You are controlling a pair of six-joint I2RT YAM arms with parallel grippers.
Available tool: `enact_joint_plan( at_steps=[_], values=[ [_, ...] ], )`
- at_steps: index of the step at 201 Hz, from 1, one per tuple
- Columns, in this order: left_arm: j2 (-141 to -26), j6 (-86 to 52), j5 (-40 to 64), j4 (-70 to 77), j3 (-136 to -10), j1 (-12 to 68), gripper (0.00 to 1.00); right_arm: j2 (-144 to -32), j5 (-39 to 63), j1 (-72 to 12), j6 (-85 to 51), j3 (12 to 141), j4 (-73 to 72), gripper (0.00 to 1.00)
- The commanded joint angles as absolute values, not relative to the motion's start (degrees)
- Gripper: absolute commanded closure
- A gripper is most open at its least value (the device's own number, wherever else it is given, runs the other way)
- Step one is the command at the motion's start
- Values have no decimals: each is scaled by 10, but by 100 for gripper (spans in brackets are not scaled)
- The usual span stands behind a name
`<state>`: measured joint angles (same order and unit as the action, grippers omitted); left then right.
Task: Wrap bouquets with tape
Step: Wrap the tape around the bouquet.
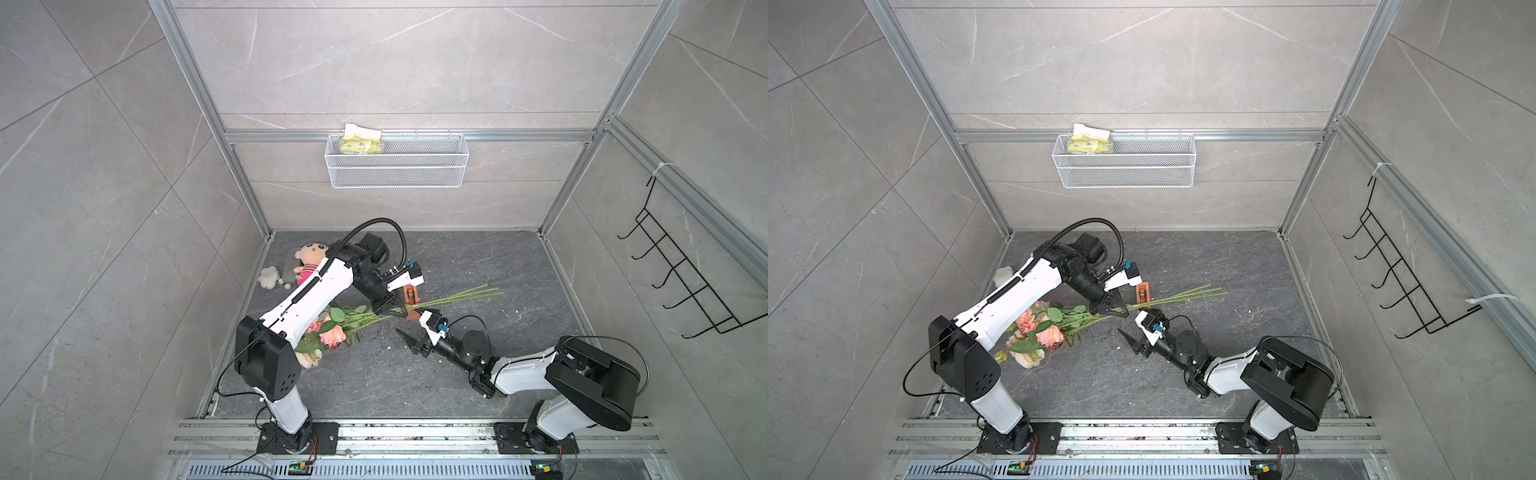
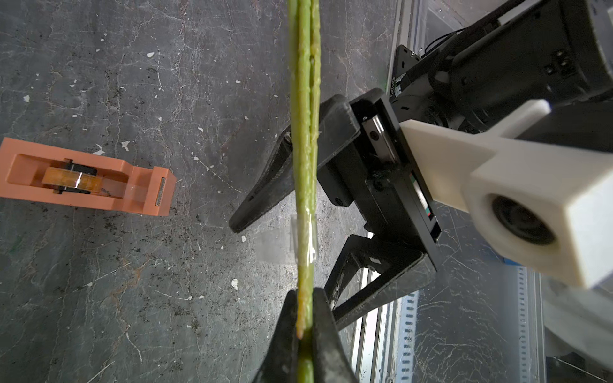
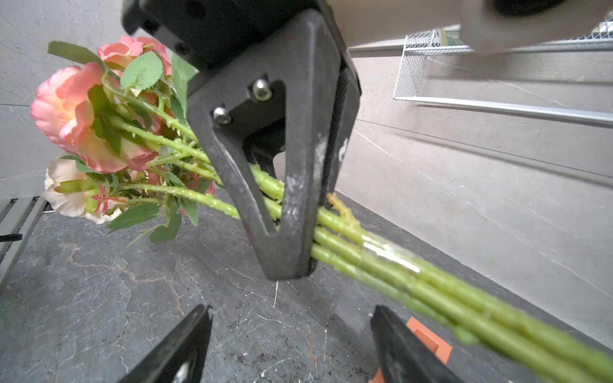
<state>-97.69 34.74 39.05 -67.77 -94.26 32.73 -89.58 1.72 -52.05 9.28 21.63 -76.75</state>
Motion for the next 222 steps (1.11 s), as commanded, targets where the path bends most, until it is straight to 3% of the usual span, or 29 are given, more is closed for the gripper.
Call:
enact_joint_plan(
  at_steps=[1, 164, 222],
  values=[
    [-961, 353, 413, -698, -945, 324, 100, -905, 33, -520, 108, 226, -802, 21],
    [-969, 344, 396, -685, -926, 319, 100, -860, 88, -519, 116, 191, -821, 43],
    [-969, 346, 396, -687, -919, 319, 100, -833, 76, -519, 124, 207, -786, 44]
  ],
)
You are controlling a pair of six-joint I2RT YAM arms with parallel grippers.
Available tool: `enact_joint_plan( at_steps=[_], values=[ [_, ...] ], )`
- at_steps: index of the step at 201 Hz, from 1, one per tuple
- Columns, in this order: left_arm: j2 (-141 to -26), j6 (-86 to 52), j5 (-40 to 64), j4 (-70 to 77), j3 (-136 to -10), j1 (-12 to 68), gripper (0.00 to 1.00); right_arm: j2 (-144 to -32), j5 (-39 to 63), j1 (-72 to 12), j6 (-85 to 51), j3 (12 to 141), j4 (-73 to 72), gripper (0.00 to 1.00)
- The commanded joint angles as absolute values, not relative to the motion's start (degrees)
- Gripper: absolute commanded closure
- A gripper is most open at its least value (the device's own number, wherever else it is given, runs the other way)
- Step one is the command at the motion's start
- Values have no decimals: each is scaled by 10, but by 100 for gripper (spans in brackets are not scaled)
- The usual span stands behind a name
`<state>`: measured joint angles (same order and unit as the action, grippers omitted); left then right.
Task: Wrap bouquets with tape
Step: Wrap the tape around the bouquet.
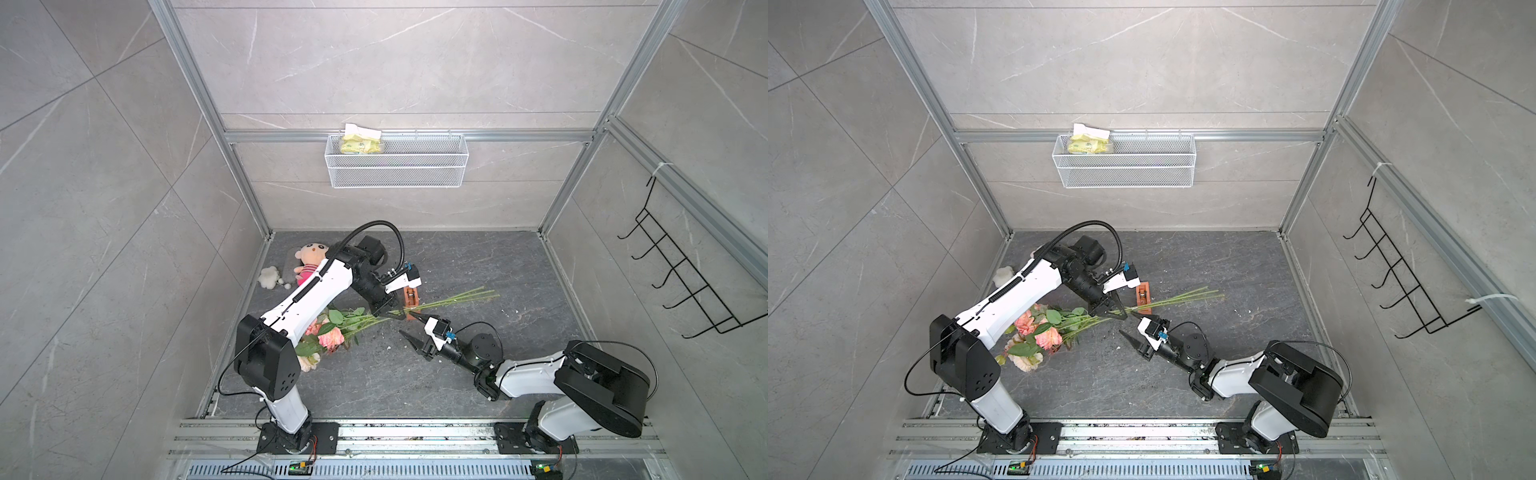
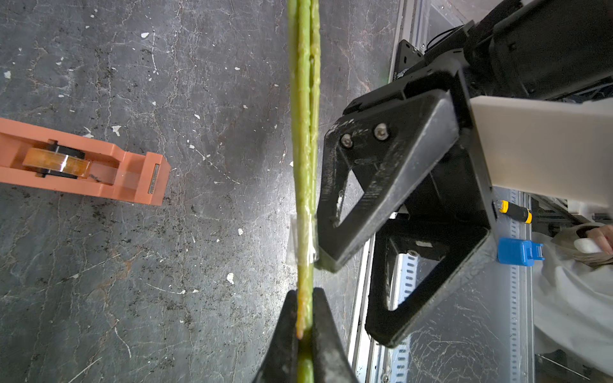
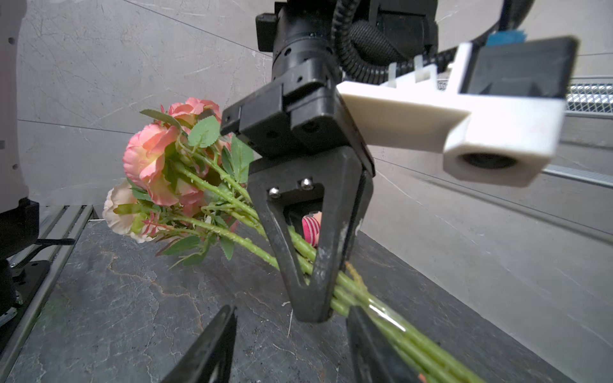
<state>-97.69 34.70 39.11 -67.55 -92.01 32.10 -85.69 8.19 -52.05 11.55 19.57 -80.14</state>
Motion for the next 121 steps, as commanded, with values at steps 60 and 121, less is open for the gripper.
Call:
enact_joint_plan(
  at_steps=[60, 121],
  values=[
    [-964, 354, 401, -693, -912, 319, 100, -767, 6, -519, 189, 276, -536, 45],
    [-966, 362, 402, -700, -910, 319, 100, -630, -137, -519, 311, 368, -97, 48]
  ],
)
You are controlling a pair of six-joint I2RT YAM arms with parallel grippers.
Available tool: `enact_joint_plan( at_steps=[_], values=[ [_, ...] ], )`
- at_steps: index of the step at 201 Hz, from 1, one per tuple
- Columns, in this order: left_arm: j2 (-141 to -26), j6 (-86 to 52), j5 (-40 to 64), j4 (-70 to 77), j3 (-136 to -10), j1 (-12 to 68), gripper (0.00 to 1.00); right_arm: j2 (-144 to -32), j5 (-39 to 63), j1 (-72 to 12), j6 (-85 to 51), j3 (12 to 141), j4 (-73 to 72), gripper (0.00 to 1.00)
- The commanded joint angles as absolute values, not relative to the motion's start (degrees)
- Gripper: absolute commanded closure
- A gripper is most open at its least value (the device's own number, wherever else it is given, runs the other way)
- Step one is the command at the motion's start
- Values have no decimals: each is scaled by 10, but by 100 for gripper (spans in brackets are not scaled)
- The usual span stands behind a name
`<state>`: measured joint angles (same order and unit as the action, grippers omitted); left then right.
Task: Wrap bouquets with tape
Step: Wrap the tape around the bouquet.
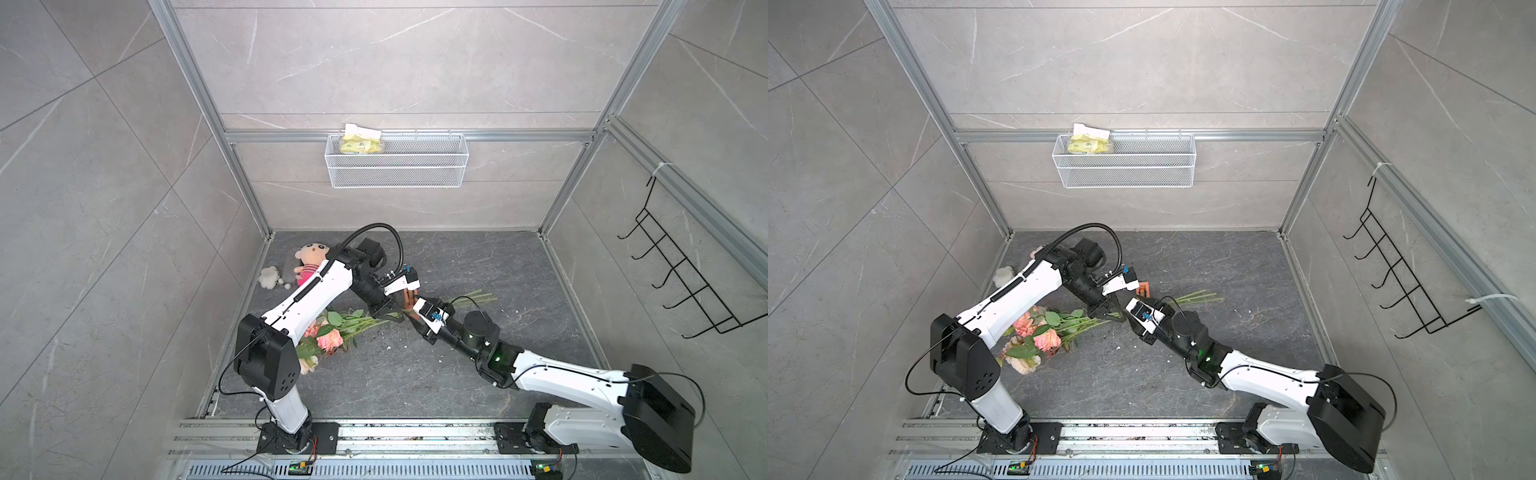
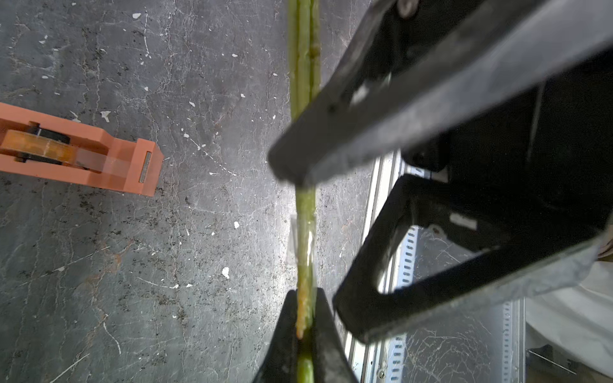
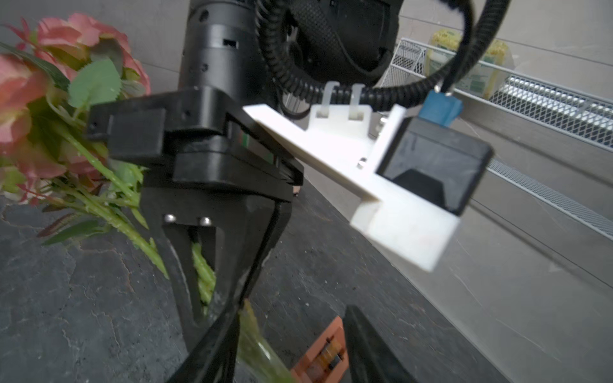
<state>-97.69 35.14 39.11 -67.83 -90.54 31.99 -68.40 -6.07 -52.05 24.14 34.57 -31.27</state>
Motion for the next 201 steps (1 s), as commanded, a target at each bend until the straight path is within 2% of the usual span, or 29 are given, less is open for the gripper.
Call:
enact_joint_plan(
  at_steps=[1, 13, 30, 63, 147, 201],
  values=[
    [-967, 362, 402, -700, -910, 319, 100, -627, -137, -519, 312, 368, -92, 49],
    [-969, 363, 405, -703, -911, 319, 100, -587, -111, -519, 335, 376, -36, 49],
    [-971, 365, 405, -705, -912, 319, 100, -541, -15, -520, 386, 382, 21, 49],
    [-978, 369, 406, -710, -914, 319, 100, -540, 100, -535, 483, 389, 16, 51],
    [-988, 376, 413, -716, -915, 318, 100, -746, -30, -568, 606, 522, 21, 60],
    [-996, 382, 413, -721, -915, 318, 100, -742, -52, -562, 613, 517, 0, 64]
  ],
)
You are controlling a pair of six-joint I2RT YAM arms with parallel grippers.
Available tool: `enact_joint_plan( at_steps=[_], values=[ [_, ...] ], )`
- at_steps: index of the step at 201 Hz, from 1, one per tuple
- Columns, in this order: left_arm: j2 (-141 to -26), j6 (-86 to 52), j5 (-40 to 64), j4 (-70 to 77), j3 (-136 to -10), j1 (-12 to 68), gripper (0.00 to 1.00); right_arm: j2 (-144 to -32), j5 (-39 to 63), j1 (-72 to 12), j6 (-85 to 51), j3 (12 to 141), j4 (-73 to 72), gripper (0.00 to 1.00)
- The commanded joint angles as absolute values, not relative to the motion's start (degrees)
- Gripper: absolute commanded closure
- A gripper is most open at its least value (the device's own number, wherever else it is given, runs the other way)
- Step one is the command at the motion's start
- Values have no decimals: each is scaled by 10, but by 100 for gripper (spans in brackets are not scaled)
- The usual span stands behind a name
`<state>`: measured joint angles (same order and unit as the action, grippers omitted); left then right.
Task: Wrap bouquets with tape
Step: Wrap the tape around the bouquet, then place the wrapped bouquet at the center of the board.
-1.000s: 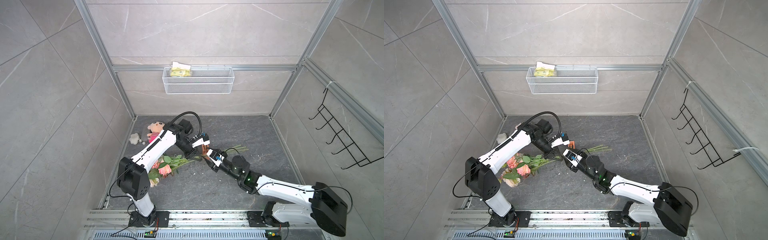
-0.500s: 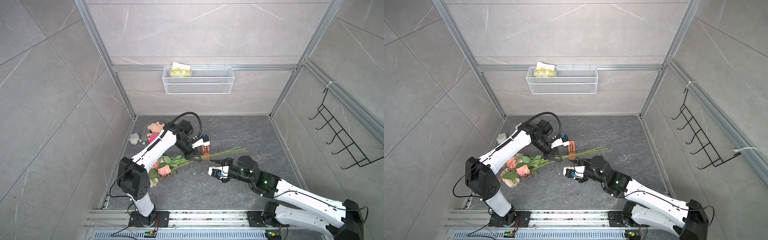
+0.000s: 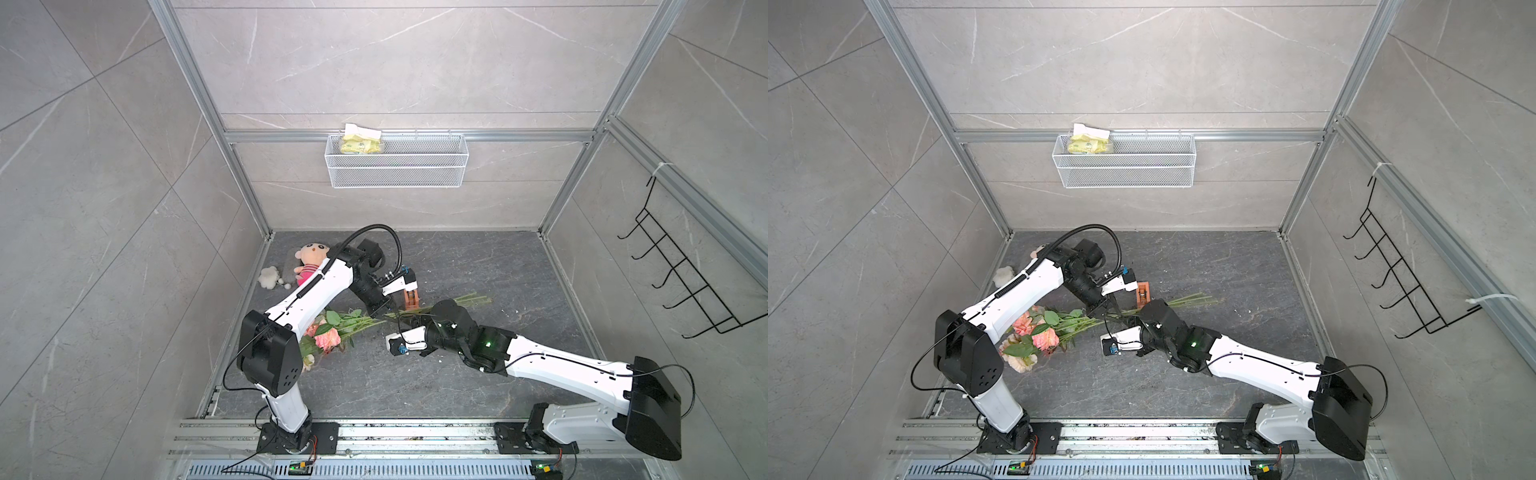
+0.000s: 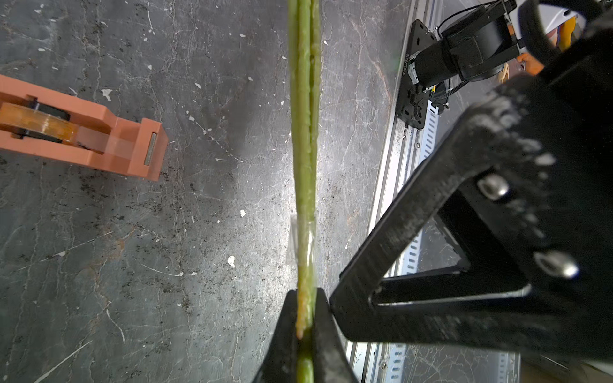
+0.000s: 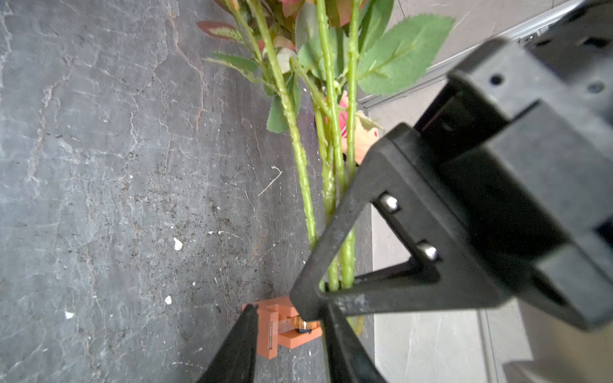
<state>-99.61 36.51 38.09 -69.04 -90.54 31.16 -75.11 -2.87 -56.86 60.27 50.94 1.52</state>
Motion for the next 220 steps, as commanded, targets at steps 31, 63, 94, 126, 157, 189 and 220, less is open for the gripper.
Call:
enact_joint_plan(
  at_steps=[31, 63, 94, 126, 157, 189, 220],
  values=[
    [-996, 387, 414, -720, -914, 318, 100, -756, -62, -545, 613, 527, 11, 64],
    [-992, 390, 414, -717, -912, 318, 100, -787, -68, -529, 609, 541, 29, 65],
    [-993, 388, 412, -715, -913, 318, 100, -802, -47, -526, 601, 557, 50, 72],
    [-994, 385, 407, -712, -913, 317, 100, -802, -31, -525, 596, 564, 61, 84],
    [-993, 382, 405, -709, -915, 317, 100, -815, -39, -525, 590, 583, 91, 97],
    [-985, 380, 392, -702, -907, 317, 100, -822, -54, -525, 582, 606, 135, 100],
    [-975, 377, 386, -673, -880, 317, 100, -823, -43, -525, 561, 610, 148, 97]
  ],
)
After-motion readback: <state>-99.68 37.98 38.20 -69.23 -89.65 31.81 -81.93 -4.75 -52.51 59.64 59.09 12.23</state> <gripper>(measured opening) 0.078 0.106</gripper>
